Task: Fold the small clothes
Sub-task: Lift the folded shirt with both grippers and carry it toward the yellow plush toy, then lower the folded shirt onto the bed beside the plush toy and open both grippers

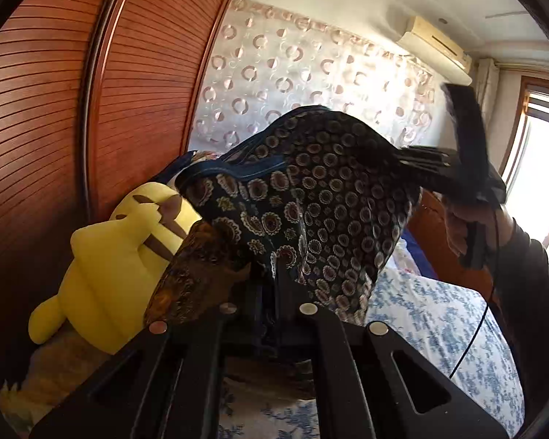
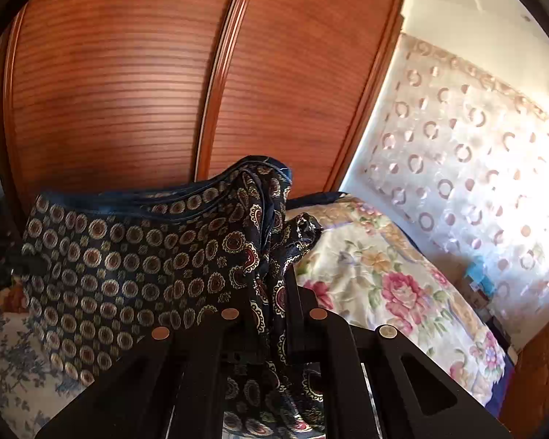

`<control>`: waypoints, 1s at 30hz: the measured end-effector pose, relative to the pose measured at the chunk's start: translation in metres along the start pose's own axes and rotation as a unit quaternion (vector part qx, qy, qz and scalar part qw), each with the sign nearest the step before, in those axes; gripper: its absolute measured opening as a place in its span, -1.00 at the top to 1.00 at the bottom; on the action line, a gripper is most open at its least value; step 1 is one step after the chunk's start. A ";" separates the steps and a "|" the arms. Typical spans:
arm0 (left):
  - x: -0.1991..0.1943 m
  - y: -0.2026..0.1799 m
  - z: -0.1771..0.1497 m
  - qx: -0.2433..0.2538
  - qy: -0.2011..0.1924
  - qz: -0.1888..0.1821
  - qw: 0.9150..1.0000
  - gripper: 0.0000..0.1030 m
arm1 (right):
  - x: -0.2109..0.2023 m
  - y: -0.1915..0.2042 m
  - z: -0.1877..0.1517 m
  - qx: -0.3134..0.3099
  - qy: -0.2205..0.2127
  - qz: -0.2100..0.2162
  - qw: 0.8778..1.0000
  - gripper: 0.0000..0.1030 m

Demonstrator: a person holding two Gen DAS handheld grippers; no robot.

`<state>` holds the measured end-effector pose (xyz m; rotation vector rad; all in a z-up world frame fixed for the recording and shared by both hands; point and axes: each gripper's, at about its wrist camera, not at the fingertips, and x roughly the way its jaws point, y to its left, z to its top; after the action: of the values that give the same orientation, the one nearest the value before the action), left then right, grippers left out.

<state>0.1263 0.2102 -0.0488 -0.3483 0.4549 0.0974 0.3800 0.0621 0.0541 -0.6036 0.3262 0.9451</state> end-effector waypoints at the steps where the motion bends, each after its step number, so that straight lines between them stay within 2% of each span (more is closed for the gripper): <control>1: 0.001 0.003 -0.001 -0.002 0.000 0.000 1.000 0.89 | 0.010 0.001 0.005 -0.004 0.004 0.001 1.000 0.85; 3: -0.001 0.007 -0.004 -0.003 0.001 0.002 1.000 0.89 | 0.022 0.010 0.019 -0.007 0.012 0.017 1.000 0.85; 8: 0.003 0.013 -0.008 -0.008 0.008 0.013 1.000 0.89 | 0.035 -0.005 0.039 -0.019 0.016 0.023 0.999 0.85; 14: 0.000 0.007 -0.011 0.006 0.022 0.038 0.999 0.89 | 0.059 -0.011 0.034 0.001 0.031 0.022 0.999 0.82; 17: -0.004 0.003 -0.010 0.022 0.022 0.050 0.998 0.60 | 0.069 -0.017 0.032 0.026 0.043 0.017 0.999 0.69; 19: -0.008 -0.001 -0.008 0.032 0.019 0.048 0.998 0.23 | 0.071 -0.020 0.032 0.038 0.045 0.000 0.998 0.50; 20: -0.010 -0.002 -0.006 0.034 0.015 0.048 0.998 0.17 | 0.072 -0.021 0.033 0.042 0.045 -0.003 0.998 0.46; 21: -0.013 -0.002 -0.004 0.037 0.010 0.048 0.998 0.12 | 0.070 -0.022 0.034 0.046 0.042 -0.006 0.998 0.30; 22: -0.014 -0.004 -0.002 0.040 0.008 0.049 0.998 -0.02 | 0.067 -0.022 0.034 0.048 0.038 -0.011 0.998 0.12; 23: -0.016 -0.005 0.000 0.044 0.007 0.051 0.998 -0.16 | 0.064 -0.023 0.034 0.052 0.032 -0.014 0.998 0.10; 24: -0.017 -0.007 0.003 0.047 0.003 0.051 0.998 -0.47 | 0.060 -0.020 0.033 0.056 0.025 -0.014 0.998 0.09; 25: -0.018 -0.008 0.004 0.049 -0.001 0.048 0.998 -0.57 | 0.056 -0.021 0.033 0.060 0.021 -0.012 0.998 0.05; 26: -0.016 -0.010 0.007 0.054 -0.002 0.044 0.998 -0.57 | 0.052 -0.019 0.031 0.060 0.019 -0.009 0.998 0.00; 28: -0.008 -0.014 0.011 0.064 0.005 0.041 0.997 -0.57 | 0.044 -0.014 0.028 0.057 0.015 -0.005 0.998 -0.27; 30: 0.005 -0.018 0.012 0.073 0.014 0.038 0.996 -0.57 | 0.040 -0.010 0.021 0.056 0.013 -0.007 0.998 -0.37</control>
<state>0.1385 0.1973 -0.0352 -0.1883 0.5000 0.1317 0.4102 0.0970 0.0536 -0.5156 0.3961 0.9004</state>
